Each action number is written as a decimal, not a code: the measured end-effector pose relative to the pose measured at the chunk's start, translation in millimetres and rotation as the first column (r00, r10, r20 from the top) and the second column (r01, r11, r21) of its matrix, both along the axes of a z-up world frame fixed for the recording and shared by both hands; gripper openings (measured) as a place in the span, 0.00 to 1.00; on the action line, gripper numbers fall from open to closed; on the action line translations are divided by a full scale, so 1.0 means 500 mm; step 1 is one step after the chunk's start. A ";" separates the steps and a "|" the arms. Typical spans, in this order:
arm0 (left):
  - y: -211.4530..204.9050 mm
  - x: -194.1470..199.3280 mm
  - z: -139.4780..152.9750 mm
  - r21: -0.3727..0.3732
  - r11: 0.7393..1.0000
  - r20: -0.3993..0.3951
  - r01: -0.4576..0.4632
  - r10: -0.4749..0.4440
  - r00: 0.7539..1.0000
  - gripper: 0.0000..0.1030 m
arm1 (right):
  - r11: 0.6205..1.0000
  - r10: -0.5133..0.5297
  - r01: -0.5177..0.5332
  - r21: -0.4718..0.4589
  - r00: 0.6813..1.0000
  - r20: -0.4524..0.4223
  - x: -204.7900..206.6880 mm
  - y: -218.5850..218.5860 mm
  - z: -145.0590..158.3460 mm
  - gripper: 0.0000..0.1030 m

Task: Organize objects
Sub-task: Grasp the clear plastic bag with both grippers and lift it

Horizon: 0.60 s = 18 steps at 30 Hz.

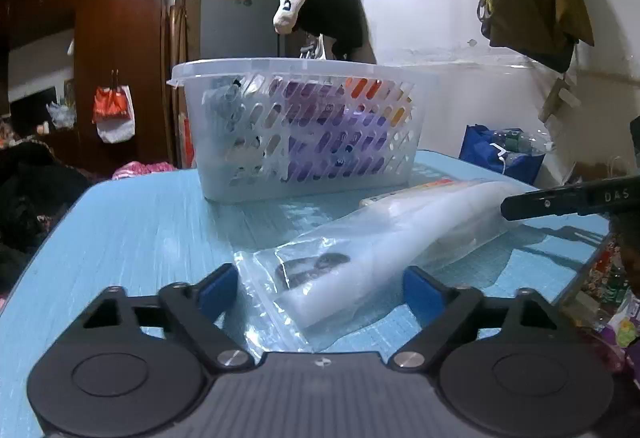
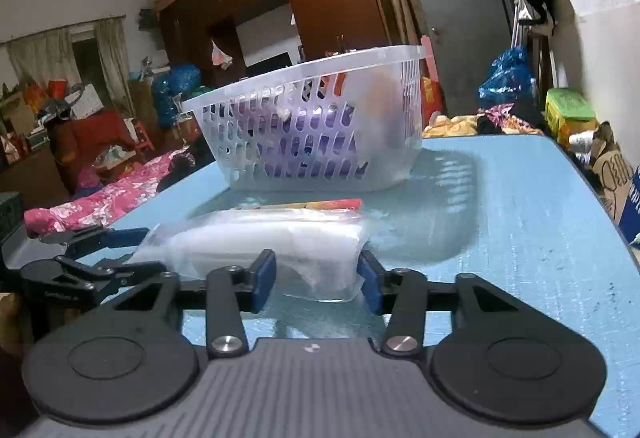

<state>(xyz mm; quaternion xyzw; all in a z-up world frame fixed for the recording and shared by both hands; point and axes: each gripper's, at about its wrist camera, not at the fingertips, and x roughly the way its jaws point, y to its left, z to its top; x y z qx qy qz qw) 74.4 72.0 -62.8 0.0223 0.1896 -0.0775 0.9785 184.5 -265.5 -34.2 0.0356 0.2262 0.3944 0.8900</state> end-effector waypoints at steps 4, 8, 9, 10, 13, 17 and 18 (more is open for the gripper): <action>-0.001 -0.002 0.002 -0.001 1.000 0.019 0.017 -0.017 1.000 0.62 | 1.000 0.008 -0.008 0.002 1.000 0.015 -0.014 -0.002 -0.005 0.33; -0.017 -0.003 0.000 0.034 0.999 0.049 0.013 -0.015 0.999 0.48 | 1.000 0.009 -0.008 -0.021 0.998 0.059 -0.030 0.003 -0.006 0.24; -0.022 -0.005 0.000 0.045 0.999 0.059 0.008 -0.011 0.998 0.44 | 1.000 0.014 -0.012 -0.027 0.998 0.064 -0.031 0.005 -0.006 0.23; -0.024 -0.006 0.000 0.053 0.999 0.066 0.005 -0.008 0.998 0.43 | 1.000 0.017 -0.015 -0.026 0.998 0.066 -0.033 0.006 -0.005 0.22; -0.029 -0.012 0.004 0.070 0.998 0.083 0.003 -0.009 0.996 0.34 | 0.999 0.028 -0.025 -0.028 0.996 0.079 -0.042 0.008 -0.001 0.20; -0.041 -0.022 0.007 0.102 0.995 0.102 0.002 -0.013 0.995 0.28 | 0.999 0.031 -0.027 -0.035 0.993 0.114 -0.055 0.011 0.005 0.16; -0.043 -0.024 0.008 0.102 0.995 0.106 0.004 -0.015 0.994 0.27 | 0.999 0.028 -0.024 -0.036 0.992 0.125 -0.059 0.012 0.008 0.15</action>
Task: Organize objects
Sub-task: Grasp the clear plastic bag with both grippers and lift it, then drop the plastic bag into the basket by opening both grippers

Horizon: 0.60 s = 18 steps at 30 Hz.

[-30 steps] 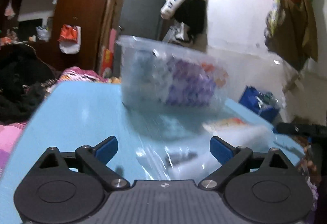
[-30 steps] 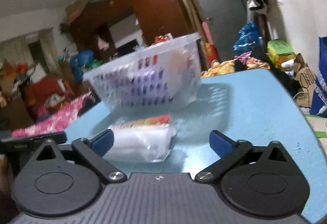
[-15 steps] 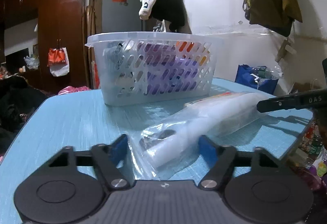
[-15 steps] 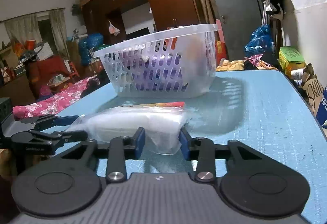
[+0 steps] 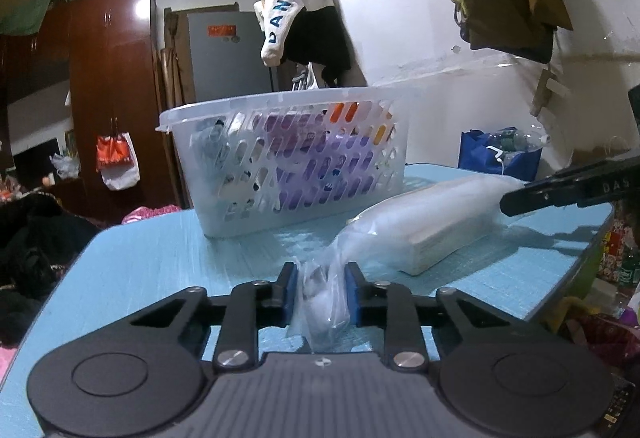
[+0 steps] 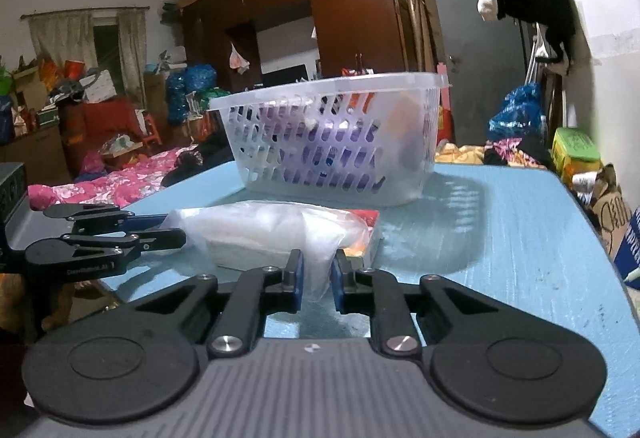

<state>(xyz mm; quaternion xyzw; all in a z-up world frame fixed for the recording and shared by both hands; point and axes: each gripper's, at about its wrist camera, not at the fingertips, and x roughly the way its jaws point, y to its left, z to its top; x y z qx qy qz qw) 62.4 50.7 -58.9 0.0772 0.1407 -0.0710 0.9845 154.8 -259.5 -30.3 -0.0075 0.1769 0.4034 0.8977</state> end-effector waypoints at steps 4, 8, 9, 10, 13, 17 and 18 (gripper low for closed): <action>-0.001 -0.004 0.005 -0.005 1.000 0.012 0.007 -0.007 1.000 0.25 | 1.000 0.003 -0.003 0.015 1.000 0.015 -0.004 -0.001 0.007 0.14; -0.003 -0.015 0.016 -0.006 1.000 0.043 0.006 -0.006 0.999 0.23 | 1.000 0.005 -0.005 0.031 1.000 0.026 -0.004 -0.002 0.009 0.14; -0.004 -0.017 0.020 -0.005 1.000 0.050 0.006 -0.006 0.999 0.23 | 0.999 0.005 -0.006 0.034 1.000 0.028 -0.004 -0.001 0.010 0.14; -0.003 -0.019 0.023 -0.009 1.000 0.056 0.007 -0.006 0.998 0.23 | 0.999 0.004 -0.006 0.039 0.999 0.032 -0.003 -0.001 0.011 0.14; 0.001 -0.020 0.039 -0.021 1.000 0.075 0.006 -0.005 0.997 0.23 | 0.999 0.007 -0.008 0.048 0.999 0.038 -0.003 -0.001 0.019 0.13; 0.004 -0.016 0.080 -0.005 1.000 0.126 0.003 -0.002 0.992 0.23 | 0.998 0.008 -0.013 0.069 0.998 0.062 0.005 0.003 0.053 0.13; 0.006 -0.012 0.097 -0.001 1.000 0.143 0.002 -0.001 0.990 0.23 | 0.997 0.009 -0.014 0.076 0.997 0.071 0.010 0.004 0.067 0.13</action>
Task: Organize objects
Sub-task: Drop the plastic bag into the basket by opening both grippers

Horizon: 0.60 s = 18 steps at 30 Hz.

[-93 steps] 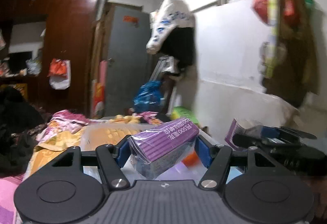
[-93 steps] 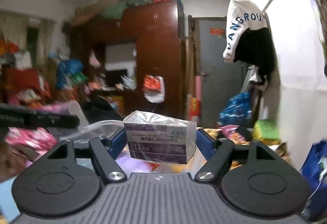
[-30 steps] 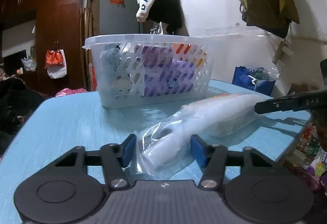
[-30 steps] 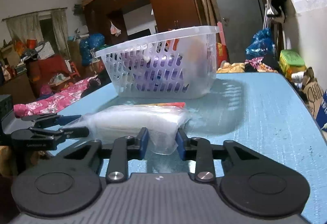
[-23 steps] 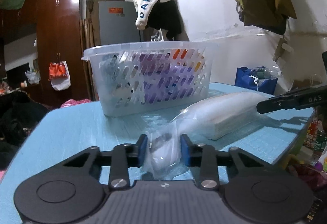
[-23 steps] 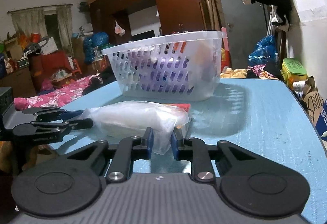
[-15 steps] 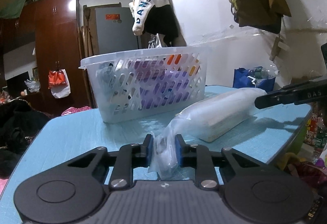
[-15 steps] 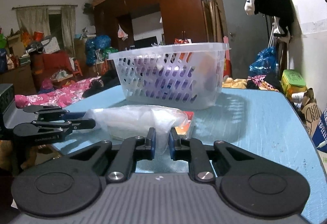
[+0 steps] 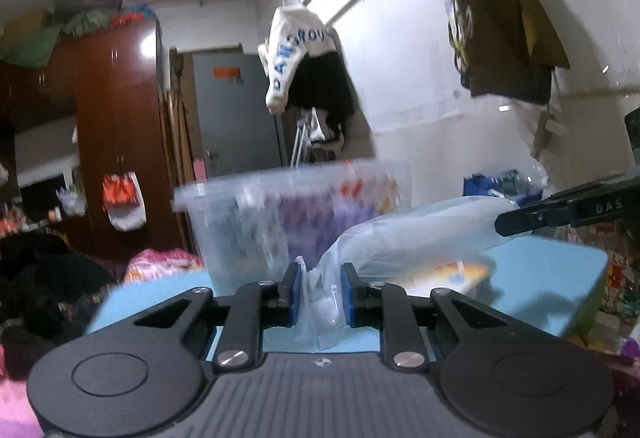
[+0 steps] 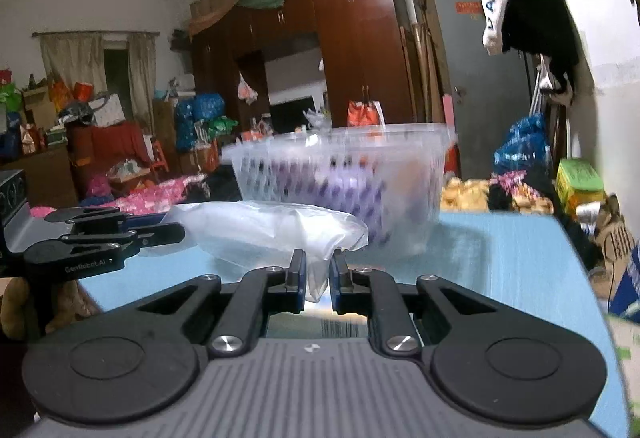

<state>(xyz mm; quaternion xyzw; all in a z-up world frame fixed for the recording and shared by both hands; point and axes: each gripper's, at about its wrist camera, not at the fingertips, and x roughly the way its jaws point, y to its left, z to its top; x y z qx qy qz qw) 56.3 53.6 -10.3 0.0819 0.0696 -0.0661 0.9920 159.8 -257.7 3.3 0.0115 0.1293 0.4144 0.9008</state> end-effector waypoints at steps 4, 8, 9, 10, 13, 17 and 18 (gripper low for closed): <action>0.009 0.027 0.076 0.009 1.000 0.071 -0.006 0.005 0.997 0.23 | 1.000 -0.002 0.001 0.024 0.999 0.043 0.035 0.013 0.069 0.13; 0.013 0.095 0.158 0.048 0.998 0.106 -0.028 0.023 0.994 0.23 | 0.998 -0.025 0.021 0.059 0.997 0.067 0.107 0.037 0.137 0.13; 0.014 0.119 0.174 0.056 0.998 0.113 -0.042 0.035 0.993 0.23 | 0.998 -0.031 0.027 0.056 0.997 0.070 0.130 0.047 0.150 0.13; 0.015 0.143 0.187 0.066 0.996 0.109 -0.055 0.048 0.993 0.23 | 0.998 -0.034 0.030 0.063 0.998 0.059 0.155 0.055 0.159 0.13; 0.020 0.224 0.208 0.081 0.993 0.066 -0.082 0.077 0.995 0.24 | 0.997 -0.055 0.054 0.054 0.998 0.018 0.236 0.085 0.168 0.13; 0.018 0.312 0.188 0.103 0.991 -0.029 -0.083 0.086 0.996 0.24 | 0.994 -0.112 0.112 -0.002 0.993 -0.044 0.317 0.117 0.136 0.13; 0.017 0.325 0.179 0.108 0.990 -0.042 -0.090 0.095 0.995 0.24 | 0.993 -0.119 0.119 -0.009 0.991 -0.055 0.326 0.120 0.128 0.13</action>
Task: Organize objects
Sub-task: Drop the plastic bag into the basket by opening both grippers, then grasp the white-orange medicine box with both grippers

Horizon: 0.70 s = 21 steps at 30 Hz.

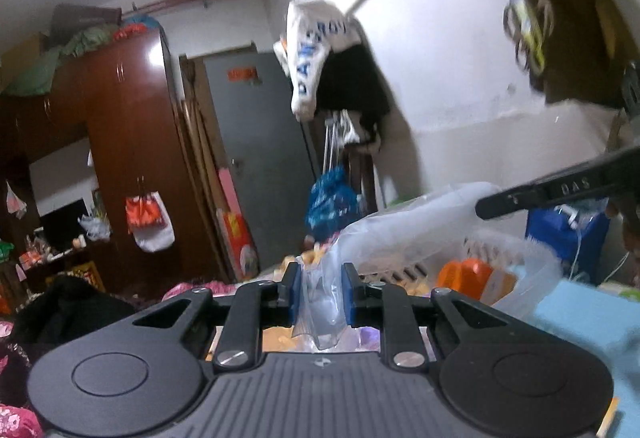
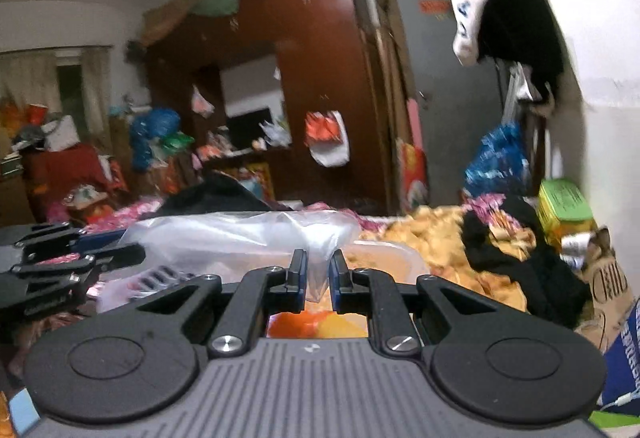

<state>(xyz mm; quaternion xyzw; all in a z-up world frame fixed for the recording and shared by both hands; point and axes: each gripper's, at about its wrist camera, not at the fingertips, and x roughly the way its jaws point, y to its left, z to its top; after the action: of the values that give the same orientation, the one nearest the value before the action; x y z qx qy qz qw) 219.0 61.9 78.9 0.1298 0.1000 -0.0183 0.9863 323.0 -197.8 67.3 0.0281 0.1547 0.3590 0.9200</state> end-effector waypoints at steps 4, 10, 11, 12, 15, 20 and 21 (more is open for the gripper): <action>0.018 0.033 -0.019 -0.048 0.999 -0.040 -0.018 0.016 0.999 0.31 | 0.999 -0.024 0.023 -0.045 1.000 -0.018 0.012 0.009 -0.023 0.18; 0.049 0.025 -0.036 -0.081 0.993 -0.033 -0.085 0.083 0.996 0.83 | 0.996 -0.088 0.088 -0.016 0.996 -0.018 -0.003 -0.018 -0.013 0.88; 0.052 0.014 -0.034 -0.084 0.992 -0.020 -0.093 0.091 0.996 0.86 | 0.995 -0.099 0.099 -0.010 0.995 -0.006 -0.011 -0.024 -0.010 0.93; 0.055 0.004 -0.030 -0.094 0.990 -0.011 -0.104 0.104 0.995 0.89 | 0.994 -0.111 0.111 -0.010 0.994 0.002 -0.019 -0.028 -0.006 0.95; 0.070 -0.043 -0.020 -0.145 0.983 0.019 -0.113 0.117 0.993 0.92 | 0.994 -0.110 0.110 0.019 0.994 0.011 -0.056 -0.053 -0.002 1.00; 0.080 -0.131 -0.038 -0.216 0.975 0.019 -0.057 0.062 0.998 0.96 | 0.997 -0.071 0.072 0.032 0.997 -0.030 -0.118 -0.099 -0.031 1.00; 0.078 -0.144 -0.050 -0.235 0.971 -0.006 -0.047 0.047 0.999 0.96 | 0.997 -0.063 0.065 0.032 0.997 -0.051 -0.119 -0.103 -0.043 1.00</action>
<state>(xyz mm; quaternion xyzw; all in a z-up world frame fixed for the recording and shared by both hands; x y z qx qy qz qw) 146.8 100.8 54.0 0.0096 0.1004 -0.0068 0.9949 263.4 -249.3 45.8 0.0575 0.1706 0.3311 0.9262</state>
